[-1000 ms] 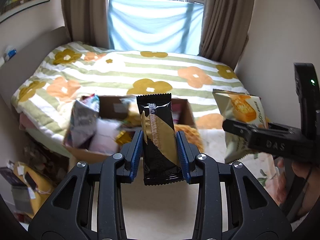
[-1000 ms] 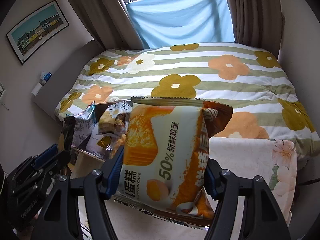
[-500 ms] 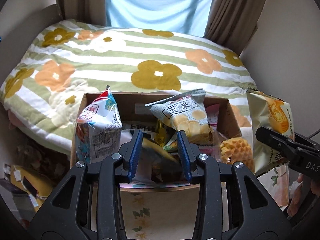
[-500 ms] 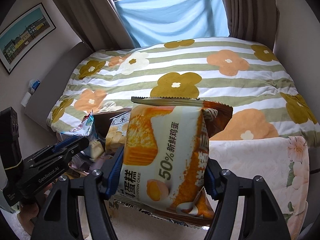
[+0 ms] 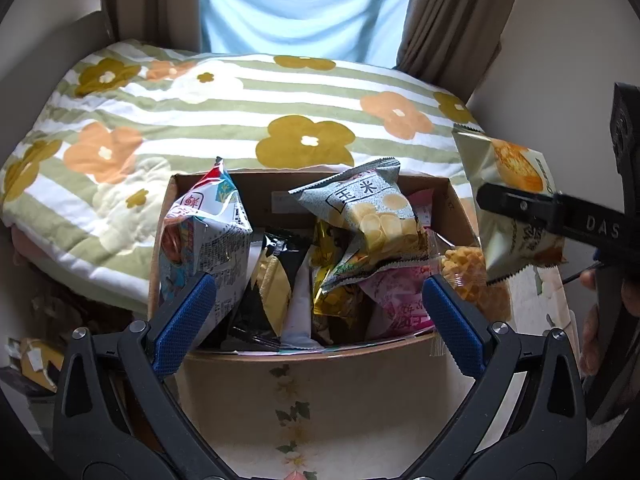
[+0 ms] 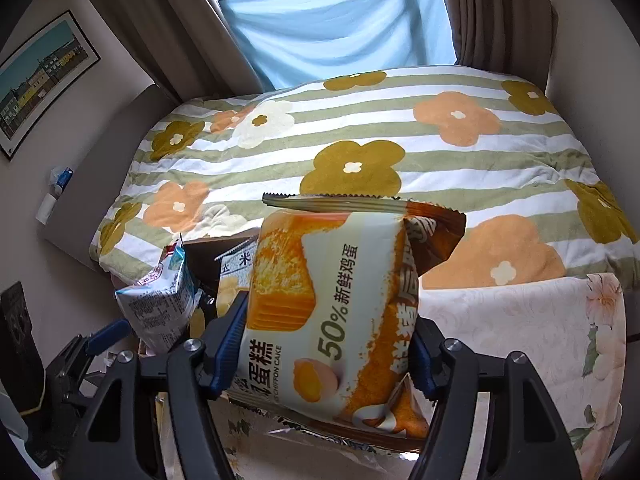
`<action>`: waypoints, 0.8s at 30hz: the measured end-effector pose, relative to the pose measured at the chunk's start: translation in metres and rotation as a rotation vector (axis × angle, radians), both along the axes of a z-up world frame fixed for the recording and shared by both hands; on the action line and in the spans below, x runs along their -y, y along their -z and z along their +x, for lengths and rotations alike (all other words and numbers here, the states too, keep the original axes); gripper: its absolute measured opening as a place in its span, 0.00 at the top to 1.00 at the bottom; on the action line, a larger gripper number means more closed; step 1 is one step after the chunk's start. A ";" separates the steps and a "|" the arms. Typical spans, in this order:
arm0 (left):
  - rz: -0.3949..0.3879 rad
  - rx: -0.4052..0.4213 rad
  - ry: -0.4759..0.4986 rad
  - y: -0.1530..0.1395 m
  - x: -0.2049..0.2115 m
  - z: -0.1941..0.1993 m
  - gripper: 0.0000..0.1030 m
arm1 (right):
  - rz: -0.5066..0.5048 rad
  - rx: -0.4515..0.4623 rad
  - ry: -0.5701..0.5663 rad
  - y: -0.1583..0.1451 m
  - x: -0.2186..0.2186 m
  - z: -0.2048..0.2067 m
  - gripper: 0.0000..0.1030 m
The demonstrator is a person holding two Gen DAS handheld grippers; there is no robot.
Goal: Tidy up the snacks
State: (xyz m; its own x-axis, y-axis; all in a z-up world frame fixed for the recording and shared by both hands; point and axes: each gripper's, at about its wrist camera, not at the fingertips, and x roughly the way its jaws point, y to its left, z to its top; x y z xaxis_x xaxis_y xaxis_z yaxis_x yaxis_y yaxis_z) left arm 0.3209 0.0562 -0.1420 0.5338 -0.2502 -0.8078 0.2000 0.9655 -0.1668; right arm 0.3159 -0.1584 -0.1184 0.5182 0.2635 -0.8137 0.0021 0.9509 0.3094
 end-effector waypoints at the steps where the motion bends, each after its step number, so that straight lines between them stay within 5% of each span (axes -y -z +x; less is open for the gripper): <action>1: -0.002 0.003 -0.001 -0.001 -0.001 -0.002 0.01 | 0.010 -0.002 -0.010 0.001 -0.001 0.005 0.35; 3: 0.000 0.004 -0.001 -0.002 -0.002 -0.004 0.01 | 0.004 -0.011 -0.008 0.003 -0.003 0.012 0.10; 5: 0.007 0.009 -0.001 -0.004 -0.002 -0.007 0.01 | -0.008 0.011 0.001 0.001 -0.002 0.013 0.03; 24: 0.047 0.065 0.022 -0.026 0.003 -0.054 0.01 | -0.014 0.056 0.045 -0.025 0.001 -0.058 0.03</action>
State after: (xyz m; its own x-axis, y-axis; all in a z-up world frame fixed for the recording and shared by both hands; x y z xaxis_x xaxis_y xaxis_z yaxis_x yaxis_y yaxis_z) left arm 0.2669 0.0532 -0.1159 0.5803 -0.2254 -0.7826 0.2305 0.9671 -0.1077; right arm 0.2574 -0.1594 -0.0935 0.5740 0.2275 -0.7866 0.0286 0.9545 0.2969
